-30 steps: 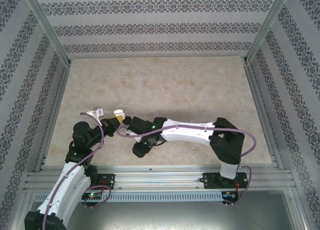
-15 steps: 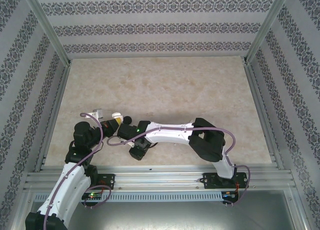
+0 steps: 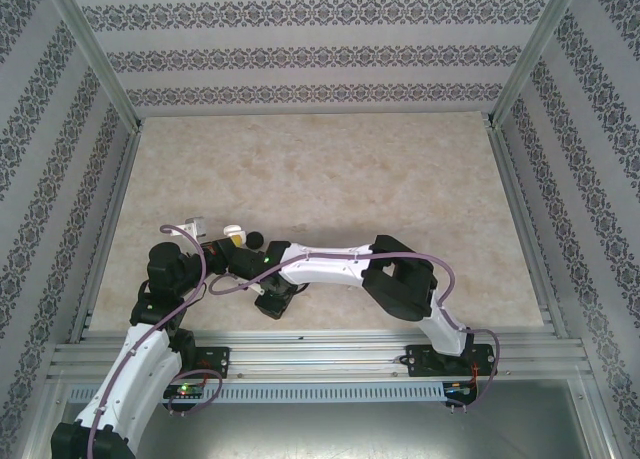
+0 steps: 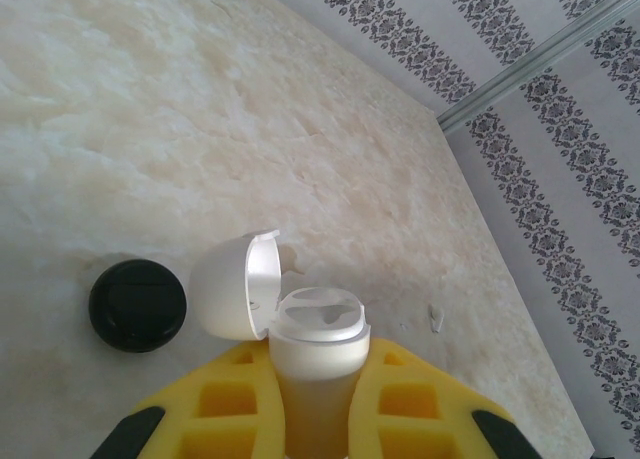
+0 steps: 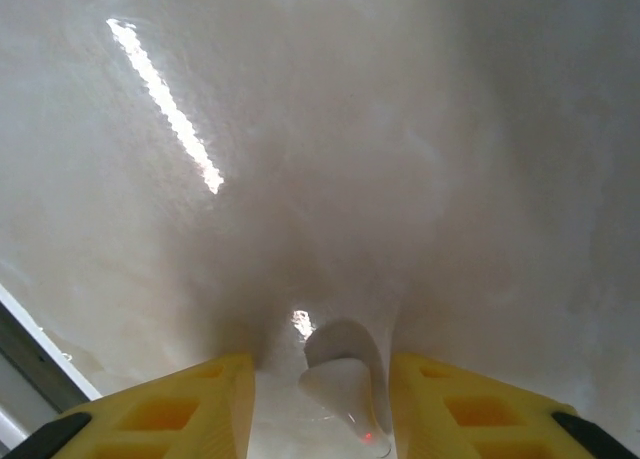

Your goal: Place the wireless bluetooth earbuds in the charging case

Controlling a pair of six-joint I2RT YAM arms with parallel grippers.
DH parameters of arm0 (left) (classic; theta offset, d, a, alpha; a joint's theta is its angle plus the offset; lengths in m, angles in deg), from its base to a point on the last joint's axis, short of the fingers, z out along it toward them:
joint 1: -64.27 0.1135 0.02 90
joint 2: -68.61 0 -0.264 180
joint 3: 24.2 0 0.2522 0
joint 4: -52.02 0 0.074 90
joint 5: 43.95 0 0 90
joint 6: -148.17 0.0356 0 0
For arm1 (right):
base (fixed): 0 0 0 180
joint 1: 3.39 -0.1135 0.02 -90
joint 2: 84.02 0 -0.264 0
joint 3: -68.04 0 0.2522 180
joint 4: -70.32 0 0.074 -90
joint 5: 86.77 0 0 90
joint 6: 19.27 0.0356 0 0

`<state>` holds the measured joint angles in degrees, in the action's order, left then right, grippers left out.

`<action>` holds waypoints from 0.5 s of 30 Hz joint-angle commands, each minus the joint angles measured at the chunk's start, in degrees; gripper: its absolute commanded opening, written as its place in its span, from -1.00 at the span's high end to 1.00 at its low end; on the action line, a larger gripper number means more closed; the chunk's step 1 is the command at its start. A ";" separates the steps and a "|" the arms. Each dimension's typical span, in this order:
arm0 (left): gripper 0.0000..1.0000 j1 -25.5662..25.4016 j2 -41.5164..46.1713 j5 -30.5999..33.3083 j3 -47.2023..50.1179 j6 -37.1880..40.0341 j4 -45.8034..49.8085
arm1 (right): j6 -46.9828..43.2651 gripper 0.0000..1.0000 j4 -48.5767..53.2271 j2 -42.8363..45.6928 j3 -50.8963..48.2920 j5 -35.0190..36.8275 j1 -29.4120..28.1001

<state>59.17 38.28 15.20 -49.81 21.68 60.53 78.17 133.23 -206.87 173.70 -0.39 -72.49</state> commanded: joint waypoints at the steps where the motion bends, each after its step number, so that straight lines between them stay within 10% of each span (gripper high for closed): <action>1: 1.00 0.98 0.14 -0.39 -0.97 0.09 0.69 | -0.39 0.27 2.31 -0.82 0.75 1.17 0.79; 15: 1.00 1.01 -2.10 -1.72 -1.05 -0.32 -1.55 | 8.14 0.62 1.95 1.62 -1.67 1.44 5.29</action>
<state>59.52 36.25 14.98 -49.81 21.64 60.35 82.02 134.03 -206.91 173.46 -0.46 -69.43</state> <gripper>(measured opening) 0.126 0.193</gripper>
